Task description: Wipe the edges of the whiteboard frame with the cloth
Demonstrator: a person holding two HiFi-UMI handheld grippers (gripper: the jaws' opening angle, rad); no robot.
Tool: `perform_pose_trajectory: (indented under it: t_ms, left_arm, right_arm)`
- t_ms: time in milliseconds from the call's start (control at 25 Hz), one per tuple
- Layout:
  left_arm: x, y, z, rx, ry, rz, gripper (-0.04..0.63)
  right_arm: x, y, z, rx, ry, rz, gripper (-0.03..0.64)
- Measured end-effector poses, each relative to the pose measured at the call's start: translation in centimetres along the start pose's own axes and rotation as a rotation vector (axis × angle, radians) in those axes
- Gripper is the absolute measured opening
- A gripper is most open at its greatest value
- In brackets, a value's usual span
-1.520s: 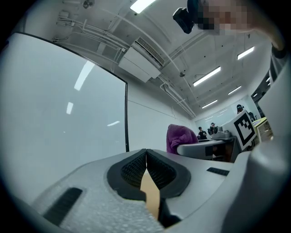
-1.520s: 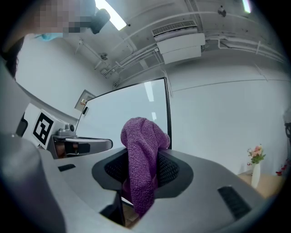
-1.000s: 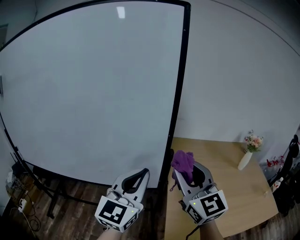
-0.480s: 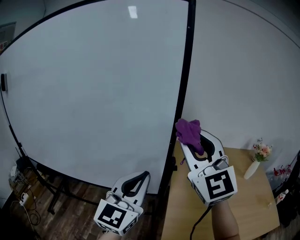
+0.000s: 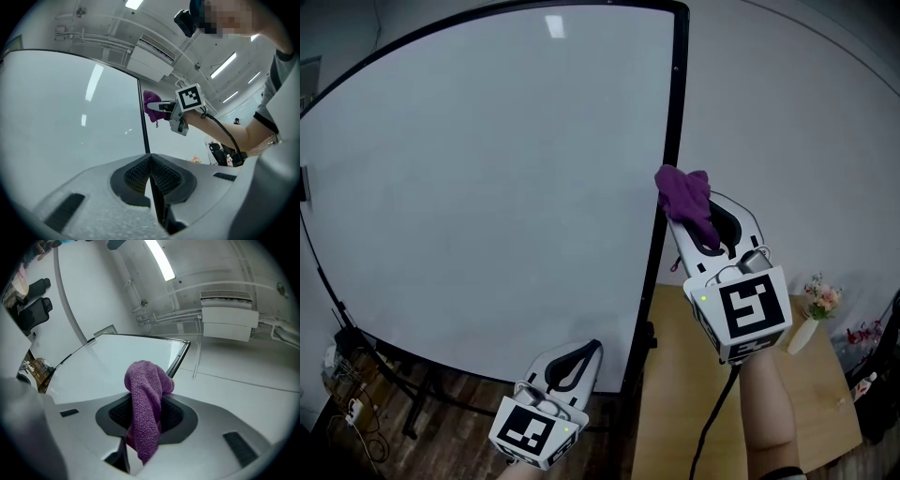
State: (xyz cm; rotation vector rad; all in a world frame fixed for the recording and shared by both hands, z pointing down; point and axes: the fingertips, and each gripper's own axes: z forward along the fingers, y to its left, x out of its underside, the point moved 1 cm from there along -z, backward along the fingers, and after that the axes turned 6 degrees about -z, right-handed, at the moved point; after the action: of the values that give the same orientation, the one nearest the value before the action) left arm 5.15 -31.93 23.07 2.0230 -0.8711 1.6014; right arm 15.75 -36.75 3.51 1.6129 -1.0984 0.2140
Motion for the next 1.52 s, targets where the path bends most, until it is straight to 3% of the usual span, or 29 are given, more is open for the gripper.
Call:
perform_pose_trajectory:
  t_ms: [600, 880, 1520]
  left_arm:
    - [-1.6, 1.6, -0.6, -0.017, -0.009, -0.013, 0.017]
    - [-1.3, 2.3, -1.3, -0.046, -0.013, -0.014, 0.017]
    - [-0.5, 1.4, -2.1, -0.004, -0.006, -0.012, 0.017]
  right_arm:
    - [-4.6, -6.0, 5.4, 0.109, 0.004, -0.103, 0.124]
    - [-3.2, -5.0, 5.4, 0.115, 0.027, -0.086, 0.118]
    - [0.8, -1.1, 3.8, 0.075, 0.113, -0.05, 0.114]
